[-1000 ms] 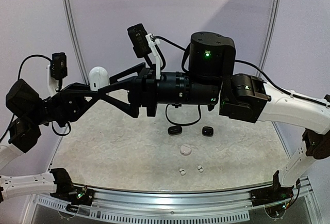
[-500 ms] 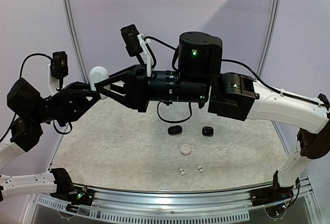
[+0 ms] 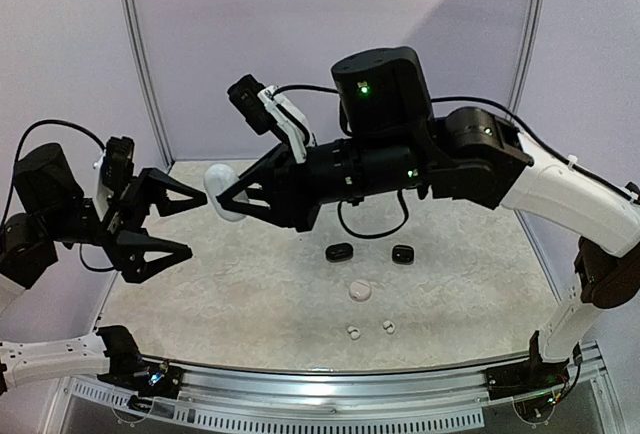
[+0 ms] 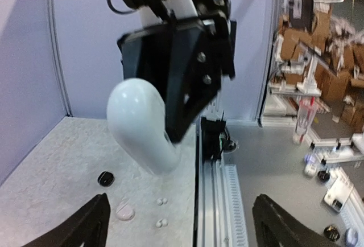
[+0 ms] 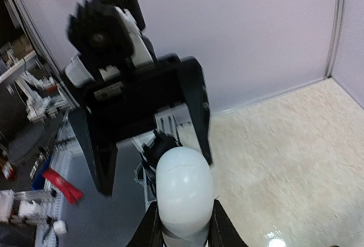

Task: Insert the wireless bluetooth earbuds into the charging case
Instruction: Pass from the right arm to the left

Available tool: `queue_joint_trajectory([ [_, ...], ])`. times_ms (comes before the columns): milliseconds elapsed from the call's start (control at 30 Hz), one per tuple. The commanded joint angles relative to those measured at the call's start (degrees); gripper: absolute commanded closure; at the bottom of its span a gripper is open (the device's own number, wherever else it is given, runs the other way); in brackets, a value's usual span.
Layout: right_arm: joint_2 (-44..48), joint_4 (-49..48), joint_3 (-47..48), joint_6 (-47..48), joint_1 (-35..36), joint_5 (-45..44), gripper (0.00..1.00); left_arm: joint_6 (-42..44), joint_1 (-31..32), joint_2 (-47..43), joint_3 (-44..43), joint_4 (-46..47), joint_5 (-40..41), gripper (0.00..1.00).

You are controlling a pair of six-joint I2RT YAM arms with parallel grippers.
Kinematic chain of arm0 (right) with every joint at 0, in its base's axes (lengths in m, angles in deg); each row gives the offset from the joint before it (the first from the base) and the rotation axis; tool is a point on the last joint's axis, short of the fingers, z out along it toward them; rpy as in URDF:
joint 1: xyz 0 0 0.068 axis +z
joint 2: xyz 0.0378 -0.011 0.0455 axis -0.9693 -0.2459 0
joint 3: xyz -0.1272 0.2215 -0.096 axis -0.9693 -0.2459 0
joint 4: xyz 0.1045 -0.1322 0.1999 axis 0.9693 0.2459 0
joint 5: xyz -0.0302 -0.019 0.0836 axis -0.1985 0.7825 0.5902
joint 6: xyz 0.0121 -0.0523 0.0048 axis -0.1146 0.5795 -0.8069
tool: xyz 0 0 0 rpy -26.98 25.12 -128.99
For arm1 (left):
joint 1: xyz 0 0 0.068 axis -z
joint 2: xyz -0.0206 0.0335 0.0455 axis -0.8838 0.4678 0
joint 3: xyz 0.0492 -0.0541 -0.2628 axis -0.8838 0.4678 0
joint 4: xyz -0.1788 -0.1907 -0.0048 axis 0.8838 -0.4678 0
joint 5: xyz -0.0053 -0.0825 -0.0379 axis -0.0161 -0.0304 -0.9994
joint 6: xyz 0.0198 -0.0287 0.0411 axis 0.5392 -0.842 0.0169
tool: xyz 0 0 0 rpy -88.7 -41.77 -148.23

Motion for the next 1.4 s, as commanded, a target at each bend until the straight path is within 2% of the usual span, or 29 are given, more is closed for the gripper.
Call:
queue_joint_trajectory([
  [0,-5.43,28.81,12.0,10.54,3.15,-5.49,1.0,24.35,-0.45,3.33,-6.83,-27.8,-1.5,0.2],
  [67,-10.59,33.94,18.32,14.86,3.87,-6.55,1.0,25.34,-0.38,6.2,-8.79,-31.35,-1.09,0.3],
  [133,-13.36,34.46,21.31,16.45,4.03,-6.51,1.0,24.28,-0.26,8.68,-10.72,-33.03,-1.67,0.35],
  [300,-13.84,30.26,20.7,17.31,4.1,-6.86,1.0,20.6,0.06,8.66,-11.15,-29.11,-1.32,0.32],
  [400,-13.83,28.81,20.67,17.24,4.17,-6.86,1.0,19.27,0.36,9.13,-11.67,-28.8,-3.61,0.36],
  [533,-13.83,28.21,20.67,16.97,4.18,-7.14,1.0,18.28,1.07,9.03,-10.49,-29.3,-4.86,0.57],
  [833,-14.35,26.73,20.67,16.79,4.16,-5.67,1.0,16.13,1.9,9.87,-10.97,-26.99,-3.0,0.74],
  [933,-14.06,26.05,20.67,16.63,4.1,-5.69,1.0,16.22,2.18,9.76,-10.58,-27.36,-2.93,0.9],
  [967,-13.81,25.87,20.59,16.62,4.18,-5.89,1.0,16.36,2.18,9.69,-10.54,-27.53,-2.92,1.0],
  [1033,-13.46,25.46,20.03,16.36,4.07,-6.45,1.0,16.71,2.18,9.42,-10.61,-28.04,-3.05,1.0],
  [1067,-13.15,24.93,19.34,16.16,4.1,-7.09,0.98,16.82,2.18,9.27,-10.62,-28.22,-3.19,1.0],
  [1133,-11.72,22.89,16.92,14.69,4.01,-8.64,0.72,15.74,2.19,8.65,-10.5,-27.8,-2.76,1.0],
  [1200,-8.81,19.74,12.85,12.08,3.51,-10.43,0.53,13.02,1.99,7.18,-9.9,-25.58,-0.89,1.0],
  [1300,-3.0,10.3,1.2,6.75,1.34,-8.64,0.32,8.31,1.63,3.01,-7.14,-17.74,0.95,1.0],
  [1367,3.1,0.27,-8.29,2.52,0.49,-5.54,0.22,3.28,1.34,0.25,-4.4,-10.18,1.46,1.0],
])
